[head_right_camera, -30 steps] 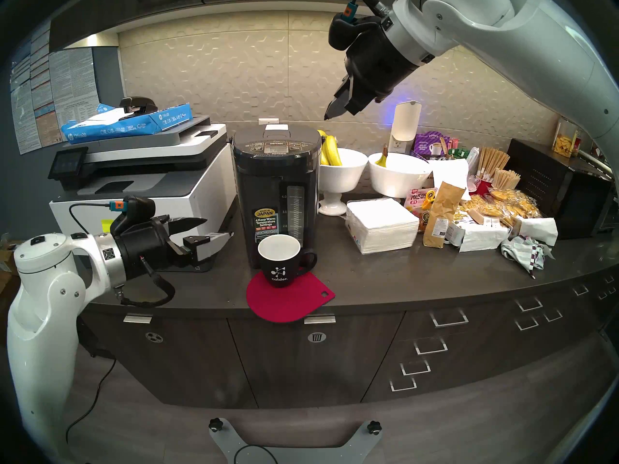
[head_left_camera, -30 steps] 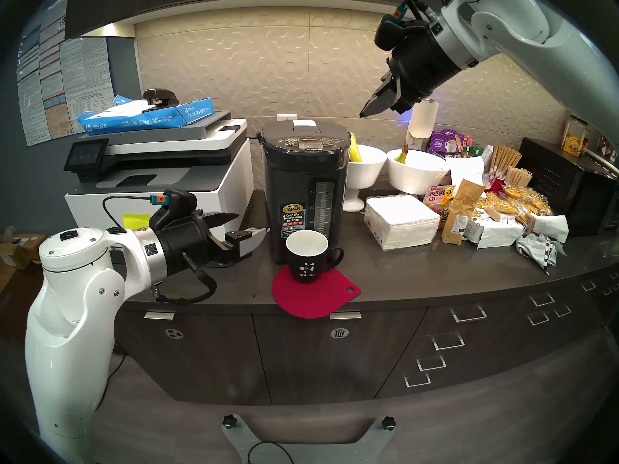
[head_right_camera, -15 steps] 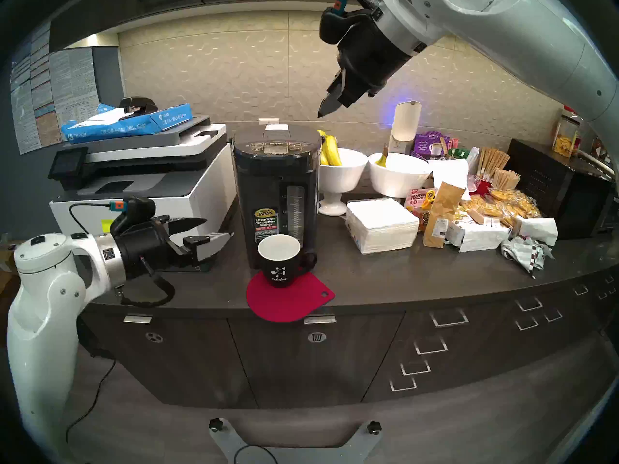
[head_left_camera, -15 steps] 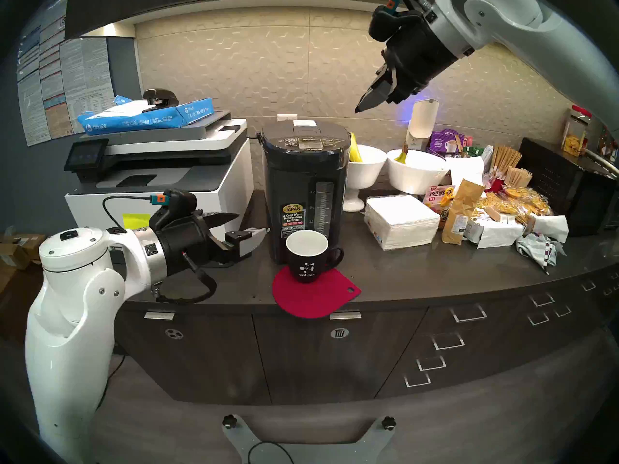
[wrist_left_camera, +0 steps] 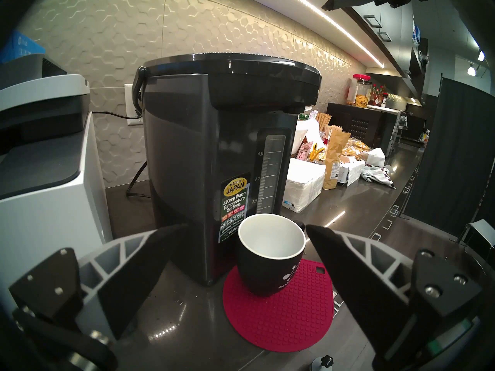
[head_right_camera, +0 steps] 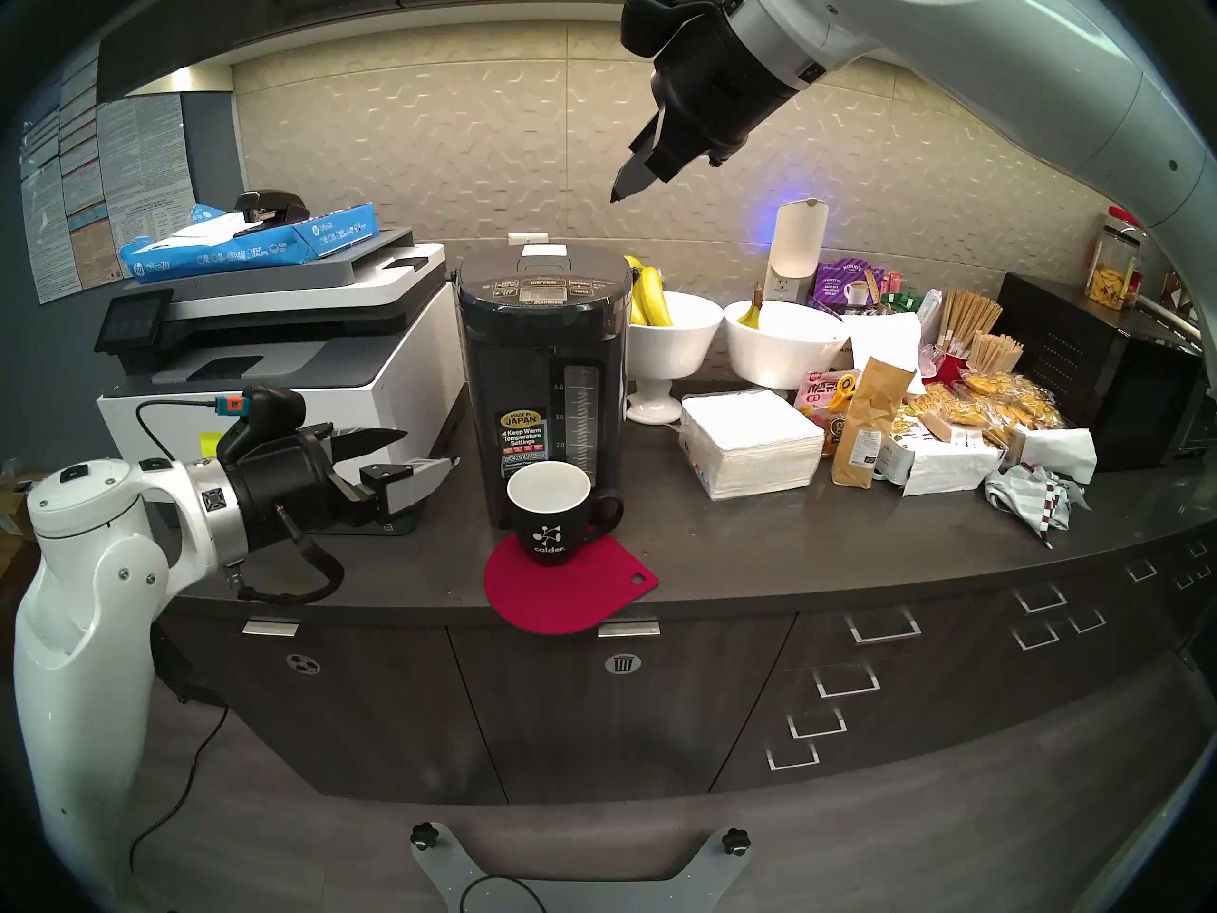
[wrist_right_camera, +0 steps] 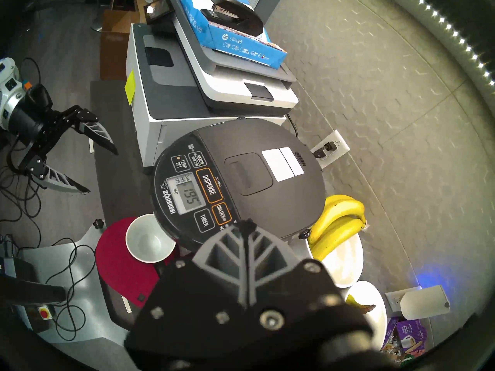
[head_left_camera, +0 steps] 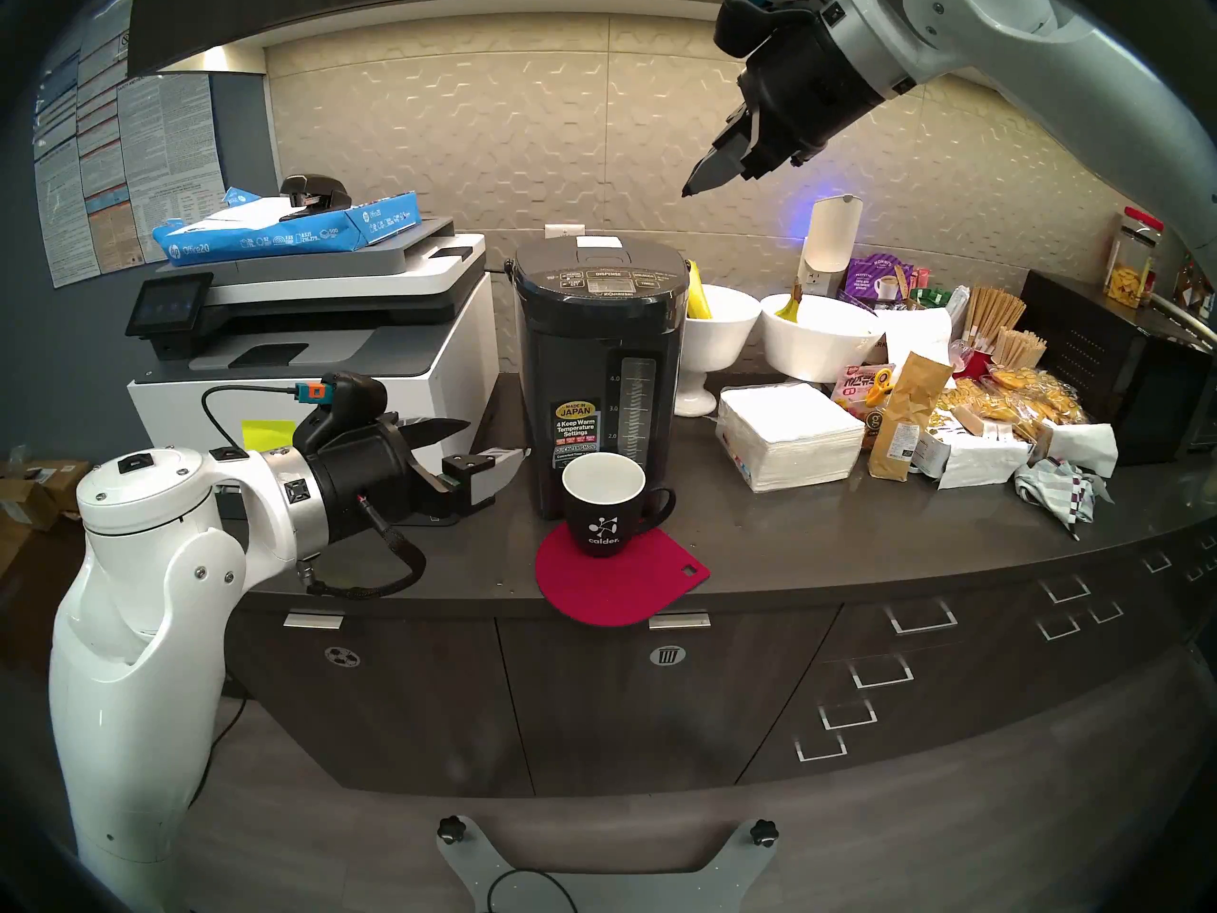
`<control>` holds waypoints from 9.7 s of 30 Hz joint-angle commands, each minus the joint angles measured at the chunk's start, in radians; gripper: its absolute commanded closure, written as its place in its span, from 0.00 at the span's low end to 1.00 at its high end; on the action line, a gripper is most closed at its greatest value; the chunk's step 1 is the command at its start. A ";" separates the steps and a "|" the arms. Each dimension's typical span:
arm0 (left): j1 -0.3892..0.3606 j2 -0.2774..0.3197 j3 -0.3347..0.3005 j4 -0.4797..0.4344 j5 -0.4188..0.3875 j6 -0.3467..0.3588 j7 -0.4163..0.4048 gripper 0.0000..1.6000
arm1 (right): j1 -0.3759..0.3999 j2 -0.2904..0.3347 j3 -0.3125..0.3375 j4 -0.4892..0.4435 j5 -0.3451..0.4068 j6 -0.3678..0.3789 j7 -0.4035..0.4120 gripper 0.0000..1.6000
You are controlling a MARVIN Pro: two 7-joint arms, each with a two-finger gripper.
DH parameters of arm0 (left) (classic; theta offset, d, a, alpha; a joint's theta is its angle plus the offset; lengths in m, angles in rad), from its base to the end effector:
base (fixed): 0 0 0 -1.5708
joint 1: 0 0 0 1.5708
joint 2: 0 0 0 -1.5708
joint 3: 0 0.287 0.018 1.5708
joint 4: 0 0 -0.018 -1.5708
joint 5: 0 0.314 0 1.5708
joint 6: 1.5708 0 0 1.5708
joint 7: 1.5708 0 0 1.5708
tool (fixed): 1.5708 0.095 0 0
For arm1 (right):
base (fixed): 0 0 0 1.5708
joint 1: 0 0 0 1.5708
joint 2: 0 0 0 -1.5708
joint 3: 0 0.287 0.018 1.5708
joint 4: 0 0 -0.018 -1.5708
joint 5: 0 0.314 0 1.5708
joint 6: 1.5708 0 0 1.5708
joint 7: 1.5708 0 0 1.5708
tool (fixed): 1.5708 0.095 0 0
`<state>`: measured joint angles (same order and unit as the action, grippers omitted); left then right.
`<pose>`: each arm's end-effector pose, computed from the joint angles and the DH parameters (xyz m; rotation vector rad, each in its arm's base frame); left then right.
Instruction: Press the water dispenser button and fill the cup
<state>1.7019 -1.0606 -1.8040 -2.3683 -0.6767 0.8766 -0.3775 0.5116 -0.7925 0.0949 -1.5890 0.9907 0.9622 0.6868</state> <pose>0.3107 0.0310 -0.0883 2.0589 -0.6019 1.6255 0.4306 0.0733 0.1872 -2.1998 -1.7375 -1.3709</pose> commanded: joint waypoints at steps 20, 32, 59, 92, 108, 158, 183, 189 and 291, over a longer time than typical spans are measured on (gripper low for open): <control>0.000 0.000 0.000 -0.011 0.000 0.000 0.000 0.00 | 0.007 -0.021 -0.057 -0.019 -0.005 -0.002 -0.028 1.00; 0.000 0.000 0.000 -0.011 0.000 0.000 0.000 0.00 | -0.008 -0.026 -0.071 -0.033 0.029 -0.002 -0.070 1.00; 0.000 0.000 0.000 -0.011 0.000 0.000 0.000 0.00 | -0.034 -0.076 -0.102 0.014 0.062 -0.002 -0.122 1.00; 0.000 0.000 0.000 -0.011 0.000 0.000 0.000 0.00 | -0.029 -0.125 -0.121 0.043 0.091 -0.002 -0.153 1.00; 0.000 0.000 0.000 -0.010 0.000 0.000 0.000 0.00 | -0.007 -0.114 -0.217 -0.013 0.140 -0.002 -0.177 1.00; 0.000 0.000 0.000 -0.011 0.000 0.000 0.000 0.00 | 0.079 -0.176 -0.203 0.069 0.296 -0.002 -0.261 1.00; 0.000 0.000 0.000 -0.011 0.000 0.000 0.000 0.00 | 0.054 -0.206 -0.240 0.076 0.340 -0.002 -0.309 1.00; 0.000 0.000 0.000 -0.011 0.000 0.000 0.000 0.00 | 0.054 -0.206 -0.243 0.072 0.355 -0.002 -0.316 1.00; -0.001 0.000 0.000 -0.010 0.000 0.000 0.000 0.00 | 0.047 -0.250 -0.327 0.079 0.328 -0.002 -0.268 1.00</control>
<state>1.7019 -1.0606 -1.8040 -2.3682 -0.6766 0.8766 -0.3774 0.5930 -1.0336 -0.1982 -1.5042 1.3142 0.9552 0.4067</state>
